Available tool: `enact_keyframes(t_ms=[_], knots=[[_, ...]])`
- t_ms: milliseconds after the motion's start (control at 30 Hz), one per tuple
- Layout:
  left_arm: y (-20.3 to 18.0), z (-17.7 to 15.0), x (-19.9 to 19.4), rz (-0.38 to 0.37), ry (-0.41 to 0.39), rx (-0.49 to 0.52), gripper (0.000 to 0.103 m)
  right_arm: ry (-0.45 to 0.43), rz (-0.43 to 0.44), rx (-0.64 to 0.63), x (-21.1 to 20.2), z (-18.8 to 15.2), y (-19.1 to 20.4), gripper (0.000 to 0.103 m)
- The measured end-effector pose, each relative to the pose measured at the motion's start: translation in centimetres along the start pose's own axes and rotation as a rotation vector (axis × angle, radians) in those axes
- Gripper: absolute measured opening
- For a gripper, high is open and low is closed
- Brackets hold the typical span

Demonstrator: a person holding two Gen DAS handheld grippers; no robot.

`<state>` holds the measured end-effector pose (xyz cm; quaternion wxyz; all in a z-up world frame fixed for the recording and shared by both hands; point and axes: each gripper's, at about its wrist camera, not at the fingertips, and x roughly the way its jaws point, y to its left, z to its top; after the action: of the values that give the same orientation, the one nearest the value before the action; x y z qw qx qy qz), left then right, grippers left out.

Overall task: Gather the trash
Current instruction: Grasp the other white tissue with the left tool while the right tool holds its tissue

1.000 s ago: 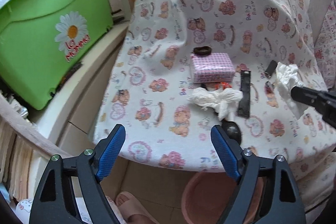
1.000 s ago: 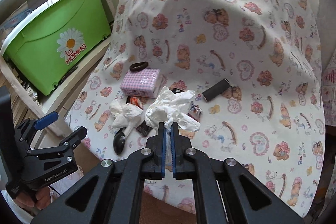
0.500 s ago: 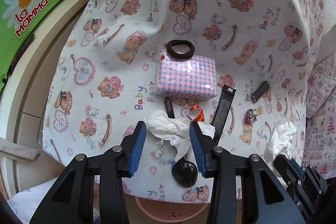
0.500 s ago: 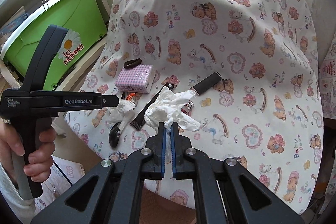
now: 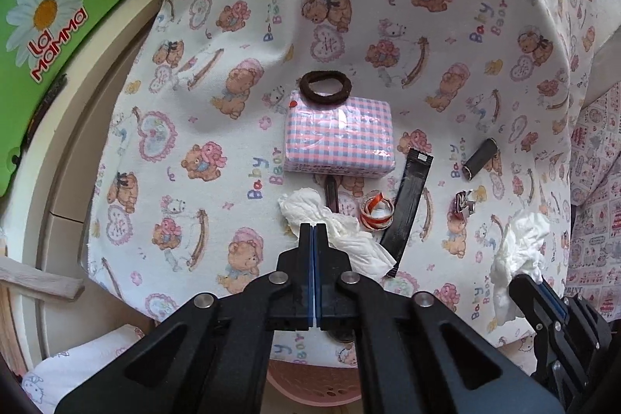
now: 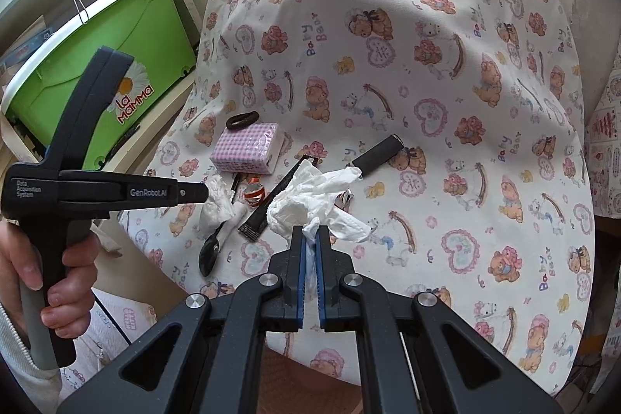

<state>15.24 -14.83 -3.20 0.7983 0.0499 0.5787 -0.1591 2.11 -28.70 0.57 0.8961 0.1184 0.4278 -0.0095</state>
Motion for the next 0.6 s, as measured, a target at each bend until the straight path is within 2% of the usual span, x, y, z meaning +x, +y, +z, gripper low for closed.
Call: enact_keyframes(t_ms=[133,167,200,233,267,300,367,400,533,567,600], knots=[[0.8,-0.3,-1.6,-0.029,0.016,-0.019,0.001,0.006,-0.004,0.002,0.3,0.0,0.0,0.005],[0.8,-0.3,-1.5,-0.058,0.033,-0.030,0.011,0.008,-0.004,0.000,0.3,0.0,0.0,0.005],[0.6,-0.3,-1.5,-0.091,0.047,-0.028,0.026,0.014,-0.001,0.000,0.3,0.0,0.0,0.005],[0.3,-0.4,-1.4,-0.103,0.053,-0.014,0.033,0.016,-0.002,-0.003,0.4,0.0,0.1,0.005],[0.0,-0.6,-1.7,-0.085,0.047,0.003,0.044,0.017,-0.005,-0.005,0.5,0.0,0.1,0.005],[-0.6,-0.6,-1.6,-0.054,0.036,0.020,0.048,0.018,-0.007,-0.009,0.5,0.0,0.1,0.005],[-1.8,-0.4,-0.7,-0.021,0.039,0.046,0.049,0.020,-0.015,-0.013,0.6,0.0,0.1,0.005],[-2.2,-0.2,-0.2,-0.010,0.054,0.049,0.052,0.021,-0.017,-0.012,0.6,0.0,0.1,0.005],[-2.9,0.1,2.2,0.027,0.114,0.046,0.052,0.026,-0.028,-0.006,0.9,0.0,-0.2,0.005],[-3.1,0.1,2.5,0.040,0.114,0.052,0.049,0.026,-0.032,-0.008,0.8,-0.1,-0.2,0.005],[-3.3,0.1,2.6,0.052,0.108,0.061,0.032,0.026,-0.036,-0.011,0.8,-0.1,-0.3,0.005]])
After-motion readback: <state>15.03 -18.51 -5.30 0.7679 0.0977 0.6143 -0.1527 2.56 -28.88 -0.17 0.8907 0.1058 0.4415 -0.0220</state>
